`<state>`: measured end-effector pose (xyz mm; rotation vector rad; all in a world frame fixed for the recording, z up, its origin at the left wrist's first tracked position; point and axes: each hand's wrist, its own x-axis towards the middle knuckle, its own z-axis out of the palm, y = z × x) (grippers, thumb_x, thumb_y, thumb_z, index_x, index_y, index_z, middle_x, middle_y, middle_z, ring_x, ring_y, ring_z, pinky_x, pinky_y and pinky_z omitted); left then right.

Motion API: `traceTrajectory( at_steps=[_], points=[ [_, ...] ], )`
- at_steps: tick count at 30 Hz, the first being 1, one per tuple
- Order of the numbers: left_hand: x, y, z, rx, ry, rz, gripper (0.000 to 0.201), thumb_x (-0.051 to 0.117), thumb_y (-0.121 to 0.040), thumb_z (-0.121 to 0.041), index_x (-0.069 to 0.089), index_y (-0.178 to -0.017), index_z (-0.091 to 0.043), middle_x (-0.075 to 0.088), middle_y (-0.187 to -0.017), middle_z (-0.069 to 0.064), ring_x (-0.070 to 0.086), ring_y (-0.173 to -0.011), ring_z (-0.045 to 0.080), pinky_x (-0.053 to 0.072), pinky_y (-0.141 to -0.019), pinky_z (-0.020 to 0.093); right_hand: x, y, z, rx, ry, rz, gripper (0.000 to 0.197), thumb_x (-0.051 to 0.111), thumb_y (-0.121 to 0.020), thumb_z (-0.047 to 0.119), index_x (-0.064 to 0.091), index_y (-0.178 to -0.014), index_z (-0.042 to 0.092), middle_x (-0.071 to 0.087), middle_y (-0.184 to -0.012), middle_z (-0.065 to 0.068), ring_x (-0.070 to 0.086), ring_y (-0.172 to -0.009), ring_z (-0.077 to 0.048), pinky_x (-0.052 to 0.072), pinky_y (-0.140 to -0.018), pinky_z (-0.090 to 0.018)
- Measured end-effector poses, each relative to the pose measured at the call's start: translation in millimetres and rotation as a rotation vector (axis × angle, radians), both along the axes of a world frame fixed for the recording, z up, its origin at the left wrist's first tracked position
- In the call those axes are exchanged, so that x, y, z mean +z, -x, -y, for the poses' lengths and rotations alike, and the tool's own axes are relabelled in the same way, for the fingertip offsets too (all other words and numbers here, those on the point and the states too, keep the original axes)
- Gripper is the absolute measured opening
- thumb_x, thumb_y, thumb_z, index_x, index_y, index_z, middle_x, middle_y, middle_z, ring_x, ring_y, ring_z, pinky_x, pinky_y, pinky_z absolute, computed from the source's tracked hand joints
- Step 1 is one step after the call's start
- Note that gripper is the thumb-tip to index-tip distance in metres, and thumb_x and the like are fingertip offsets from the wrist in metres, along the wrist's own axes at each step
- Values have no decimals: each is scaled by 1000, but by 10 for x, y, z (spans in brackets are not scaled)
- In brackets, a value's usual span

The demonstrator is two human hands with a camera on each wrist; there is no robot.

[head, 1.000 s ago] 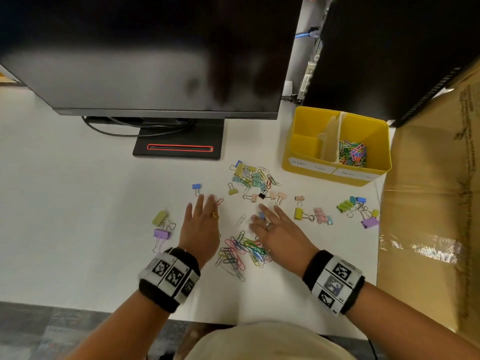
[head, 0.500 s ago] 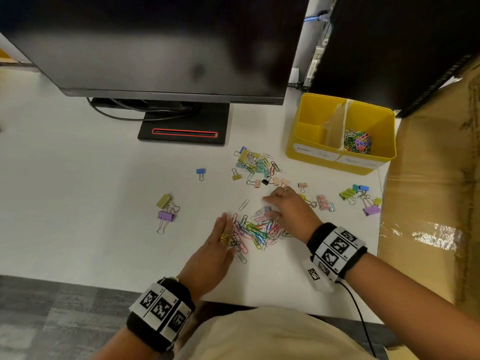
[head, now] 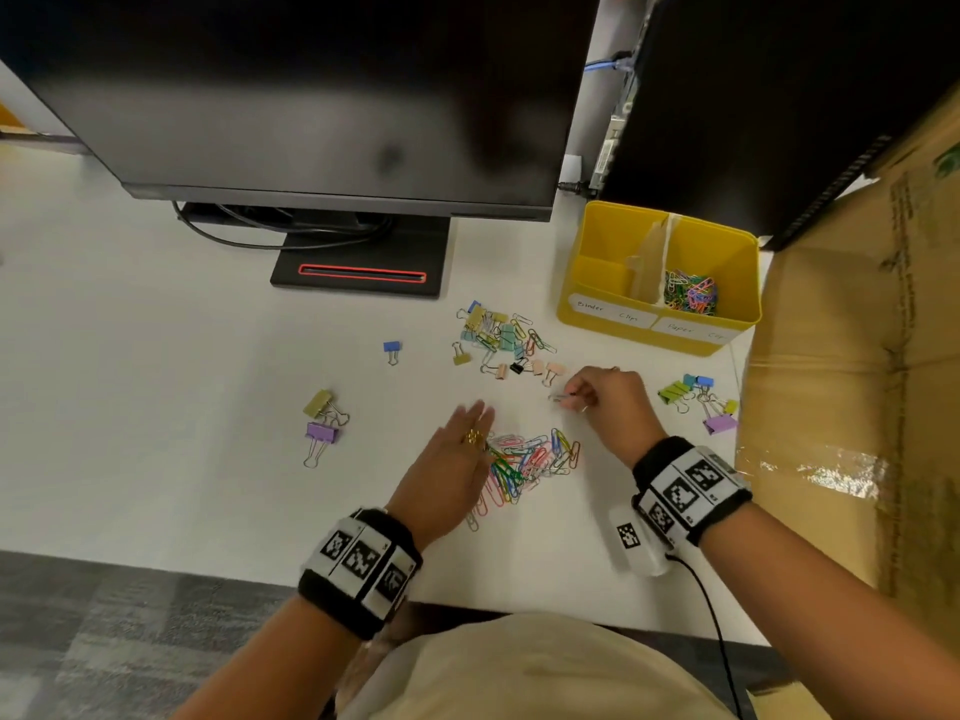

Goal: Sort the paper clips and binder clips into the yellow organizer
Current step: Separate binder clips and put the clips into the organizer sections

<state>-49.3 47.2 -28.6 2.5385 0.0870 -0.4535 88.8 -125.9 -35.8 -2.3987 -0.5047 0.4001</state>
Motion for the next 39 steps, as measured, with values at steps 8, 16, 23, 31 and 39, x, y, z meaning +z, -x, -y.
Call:
traceTrajectory(
  at_steps=[8, 16, 23, 31, 39],
  points=[
    [11, -25, -59, -193, -148, -83, 56, 32, -98, -38, 17, -146, -12, 4, -158, 6, 2, -146, 22, 15, -121, 39, 26, 205, 255, 243, 147, 10, 35, 61, -81, 1, 57, -115, 7, 54, -115, -17, 50, -110, -33, 36, -89, -25],
    [-24, 216, -14, -128, -226, -99, 77, 62, -83, -34, 18, -145, -25, 18, -154, -3, 24, -133, 19, 44, -99, 33, -25, 520, -119, 428, 298, -81, 80, 79, -64, 33, 37, -132, 20, 36, -126, -11, 34, -113, -28, 41, -97, -43],
    [-81, 144, 74, 69, -177, 102, 29, 58, -87, -11, 64, -114, -16, 60, -108, 10, 53, -101, 28, 54, -71, 37, -34, 587, -194, 457, 347, 76, 23, 46, -89, 3, 46, -112, 7, 44, -119, -16, 41, -106, -30, 41, -83, -38],
    [15, -198, 13, 163, -38, -23, 18, 60, -85, -8, 69, -100, -4, 66, -103, 16, 58, -93, 26, 41, -76, 23, 3, 529, -98, 391, 253, -23, 37, 36, -78, -15, 48, -110, -1, 52, -113, -21, 47, -105, -31, 35, -81, -33],
    [600, -711, -201, 130, 174, -55, 16, 74, -75, -11, 74, -90, -9, 70, -86, 7, 53, -64, 4, 38, -60, 8, 381, 198, 211, 64, -187, -451, 14, 42, -95, 8, 53, -102, 12, 48, -78, 5, 46, -71, -12, 41, -61, -15]
  ],
)
